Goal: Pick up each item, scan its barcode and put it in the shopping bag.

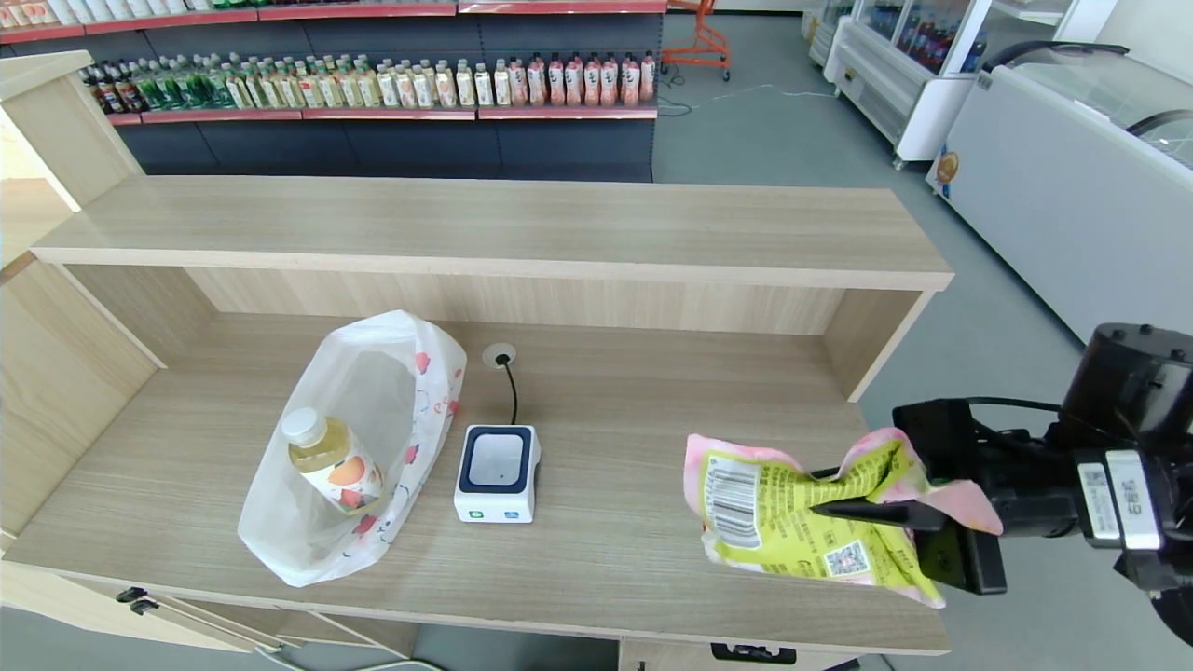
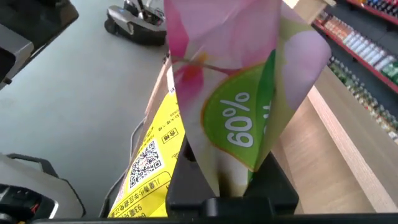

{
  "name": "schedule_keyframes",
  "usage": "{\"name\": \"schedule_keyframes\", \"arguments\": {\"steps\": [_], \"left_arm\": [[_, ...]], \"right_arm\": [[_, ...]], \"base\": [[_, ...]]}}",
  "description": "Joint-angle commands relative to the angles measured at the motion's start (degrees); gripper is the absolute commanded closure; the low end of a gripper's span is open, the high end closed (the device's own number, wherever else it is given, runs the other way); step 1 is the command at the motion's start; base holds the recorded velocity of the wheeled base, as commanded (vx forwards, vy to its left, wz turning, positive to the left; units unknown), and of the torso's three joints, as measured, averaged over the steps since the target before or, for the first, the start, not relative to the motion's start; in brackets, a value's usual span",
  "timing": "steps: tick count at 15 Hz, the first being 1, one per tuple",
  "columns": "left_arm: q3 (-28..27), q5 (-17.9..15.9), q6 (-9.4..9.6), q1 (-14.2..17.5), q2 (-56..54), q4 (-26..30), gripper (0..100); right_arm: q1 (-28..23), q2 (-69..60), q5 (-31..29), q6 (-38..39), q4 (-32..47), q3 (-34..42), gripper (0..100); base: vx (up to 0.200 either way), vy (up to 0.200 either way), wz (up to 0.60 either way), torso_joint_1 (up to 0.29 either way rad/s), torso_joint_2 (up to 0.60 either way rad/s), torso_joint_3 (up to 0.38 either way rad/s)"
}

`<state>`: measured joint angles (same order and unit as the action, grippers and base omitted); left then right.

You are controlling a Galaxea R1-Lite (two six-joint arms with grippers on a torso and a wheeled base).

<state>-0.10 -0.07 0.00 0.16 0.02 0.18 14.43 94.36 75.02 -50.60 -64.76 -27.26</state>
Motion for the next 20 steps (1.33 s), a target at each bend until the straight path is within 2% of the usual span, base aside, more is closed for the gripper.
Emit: {"name": "schedule_keyframes", "arguments": {"steps": [1, 3, 4, 5, 6, 7, 8, 9, 10, 11, 13, 14, 15, 16, 20], "left_arm": [[0.01, -0.01, 0.00, 0.02, -0.02, -0.01, 0], [0.01, -0.01, 0.00, 0.02, -0.02, -0.01, 0], [0.01, -0.01, 0.00, 0.02, -0.02, -0.01, 0], [0.01, -0.01, 0.00, 0.02, -0.02, -0.01, 0], [0.01, -0.01, 0.00, 0.02, -0.02, -0.01, 0], [0.01, -0.01, 0.00, 0.02, -0.02, -0.01, 0], [0.01, -0.01, 0.00, 0.02, -0.02, -0.01, 0], [0.01, -0.01, 0.00, 0.02, -0.02, -0.01, 0], [0.01, -0.01, 0.00, 0.02, -0.02, -0.01, 0], [0.01, -0.01, 0.00, 0.02, -0.02, -0.01, 0], [0.01, -0.01, 0.00, 0.02, -0.02, -0.01, 0], [0.01, -0.01, 0.00, 0.02, -0.02, -0.01, 0], [0.01, -0.01, 0.00, 0.02, -0.02, -0.01, 0], [0.01, -0.01, 0.00, 0.02, -0.02, -0.01, 0], [0.01, -0.01, -0.09, 0.02, -0.02, -0.01, 0]], "right_arm": [[-4.77, -13.06, -14.99, 13.25, 6.57, -1.83, 100], [-10.30, -22.28, -26.77, 15.80, 20.90, -1.75, 100], [-12.94, -25.62, -27.12, 17.12, 26.70, -2.01, 100], [-13.73, -28.00, -30.72, 22.13, 31.01, -1.92, 100], [-13.38, -29.84, -40.92, 29.95, 34.35, -2.10, 100], [-11.71, -30.02, -53.84, 43.22, 36.90, -2.62, 100], [-7.49, -28.88, -65.27, 54.56, 39.53, -3.77, 100], [-0.63, -26.68, -79.68, 66.25, 45.07, -6.14, 100], [2.27, -25.54, -86.45, 73.81, 49.55, -8.51, 100], [6.75, -22.55, -91.37, 90.42, 63.79, -16.25, 100], [12.55, -17.19, -90.84, 111.86, 86.47, -33.47, 100], [13.25, -16.22, -90.67, 114.41, 88.75, -35.85, 100], [15.10, -13.23, -86.97, 121.97, 96.84, -44.99, 100], [15.89, -12.79, -85.22, 122.76, 98.24, -46.66, 100], [18.53, -11.21, -84.78, 124.69, 98.24, -46.75, 100]], "base": [[0.000, 0.000, 0.00, 0.000, 0.00, 0.000], [0.000, 0.000, 0.00, 0.000, 0.00, 0.000], [0.000, 0.000, 0.00, 0.000, 0.00, 0.000], [0.000, 0.000, 0.00, 0.000, 0.00, 0.000], [0.000, 0.000, 0.00, 0.000, 0.00, 0.000], [0.000, 0.000, 0.00, 0.000, 0.00, 0.000], [0.000, 0.000, 0.00, 0.000, 0.00, 0.000], [0.000, 0.000, 0.00, 0.000, 0.00, 0.000], [0.000, 0.000, 0.00, 0.000, 0.00, 0.000], [0.000, 0.000, 0.00, 0.000, 0.00, 0.000], [0.000, 0.000, 0.00, 0.000, 0.00, 0.000], [0.000, 0.000, 0.00, 0.000, 0.00, 0.000], [0.000, 0.000, 0.00, 0.000, 0.00, 0.000], [0.000, 0.000, 0.00, 0.000, 0.00, 0.000], [0.000, 0.000, 0.00, 0.000, 0.00, 0.000]]}}
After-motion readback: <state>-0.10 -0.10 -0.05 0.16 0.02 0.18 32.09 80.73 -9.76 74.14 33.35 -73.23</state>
